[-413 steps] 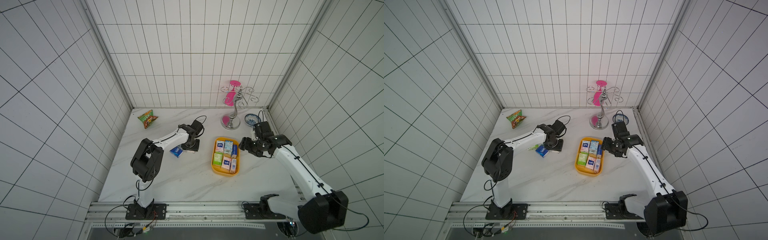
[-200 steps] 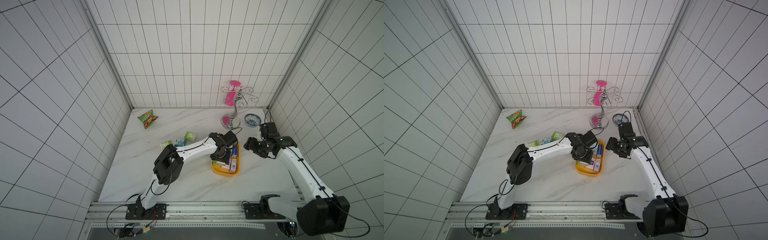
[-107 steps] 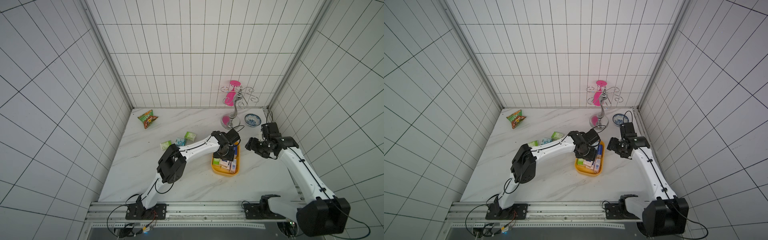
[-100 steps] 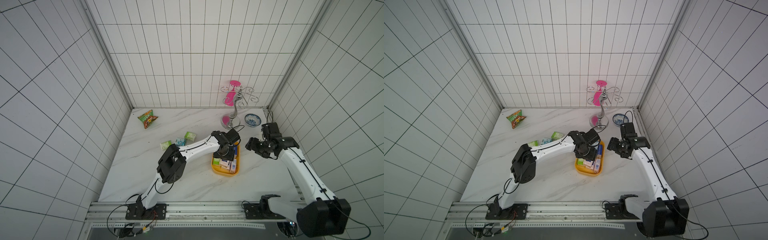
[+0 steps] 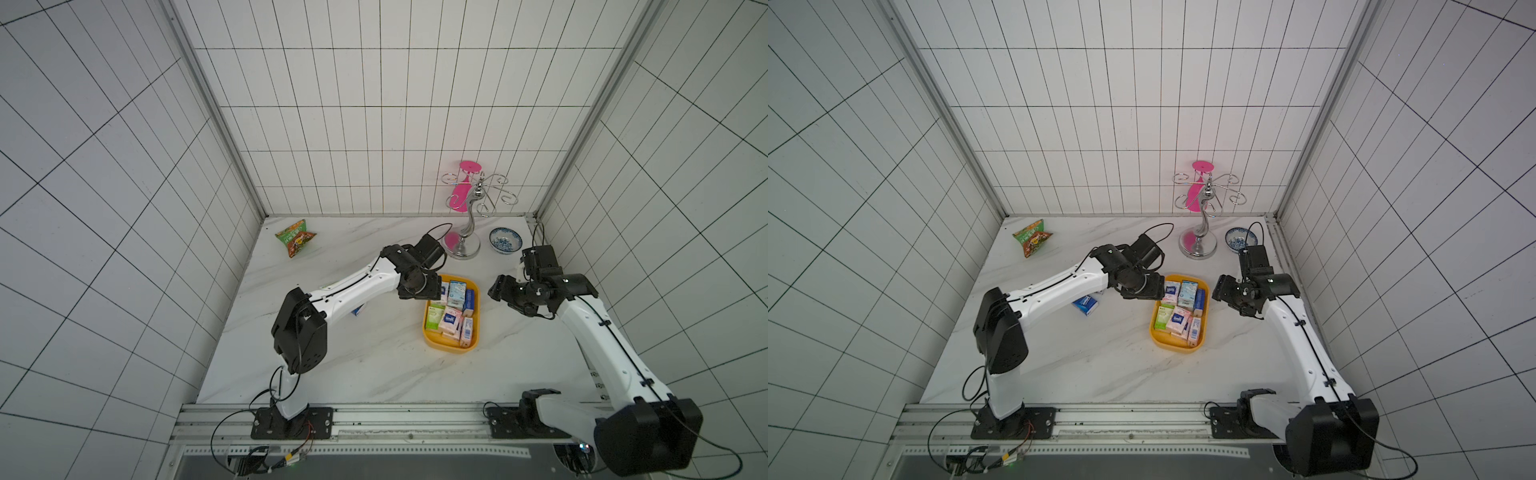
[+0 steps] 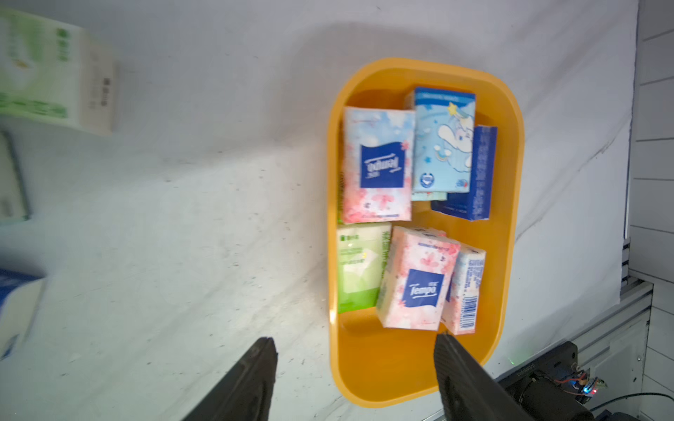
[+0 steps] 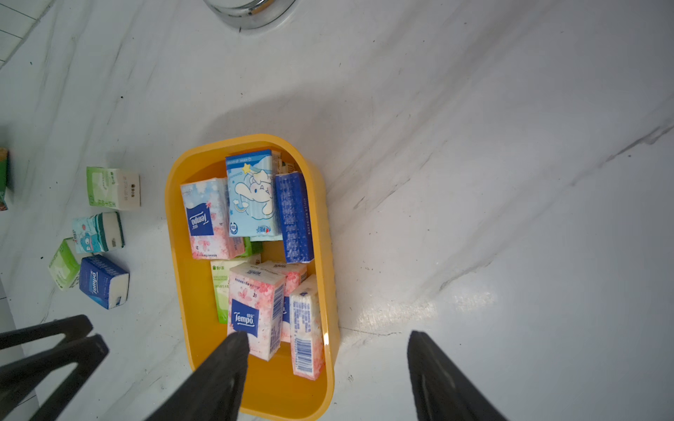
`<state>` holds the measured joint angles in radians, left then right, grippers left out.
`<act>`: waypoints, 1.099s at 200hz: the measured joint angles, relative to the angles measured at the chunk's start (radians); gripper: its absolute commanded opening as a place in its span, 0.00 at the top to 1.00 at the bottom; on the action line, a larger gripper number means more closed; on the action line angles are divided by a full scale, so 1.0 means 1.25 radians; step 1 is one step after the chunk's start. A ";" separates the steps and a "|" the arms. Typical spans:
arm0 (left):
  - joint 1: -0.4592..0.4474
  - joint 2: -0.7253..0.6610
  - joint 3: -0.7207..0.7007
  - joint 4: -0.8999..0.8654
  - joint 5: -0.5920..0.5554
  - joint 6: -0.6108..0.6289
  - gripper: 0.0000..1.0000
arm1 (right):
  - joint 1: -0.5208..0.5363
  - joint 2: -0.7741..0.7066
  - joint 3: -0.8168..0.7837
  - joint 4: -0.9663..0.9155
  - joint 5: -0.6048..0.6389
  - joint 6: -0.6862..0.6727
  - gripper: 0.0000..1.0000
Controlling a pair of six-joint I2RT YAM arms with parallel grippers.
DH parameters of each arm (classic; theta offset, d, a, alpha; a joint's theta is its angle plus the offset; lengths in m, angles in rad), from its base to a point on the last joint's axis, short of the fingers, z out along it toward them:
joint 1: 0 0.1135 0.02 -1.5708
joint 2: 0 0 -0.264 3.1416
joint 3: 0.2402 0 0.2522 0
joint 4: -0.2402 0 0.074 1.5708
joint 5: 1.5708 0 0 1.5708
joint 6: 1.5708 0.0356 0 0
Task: Put the pocket tissues into the storage box
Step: Place the pocket tissues in the storage box, then pick up the pocket tissues from the center of the board.
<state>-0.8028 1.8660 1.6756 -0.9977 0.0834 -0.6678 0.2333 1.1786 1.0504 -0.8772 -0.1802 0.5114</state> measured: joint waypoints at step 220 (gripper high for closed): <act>0.368 -0.132 -0.404 0.125 -0.073 -0.228 0.25 | 0.103 0.165 0.050 0.071 0.011 0.009 0.27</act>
<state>-0.3431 1.7016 1.1702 -0.8410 -0.0078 -0.9524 0.3622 1.3846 1.1126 -0.7887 -0.1661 0.5224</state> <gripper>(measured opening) 0.751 0.731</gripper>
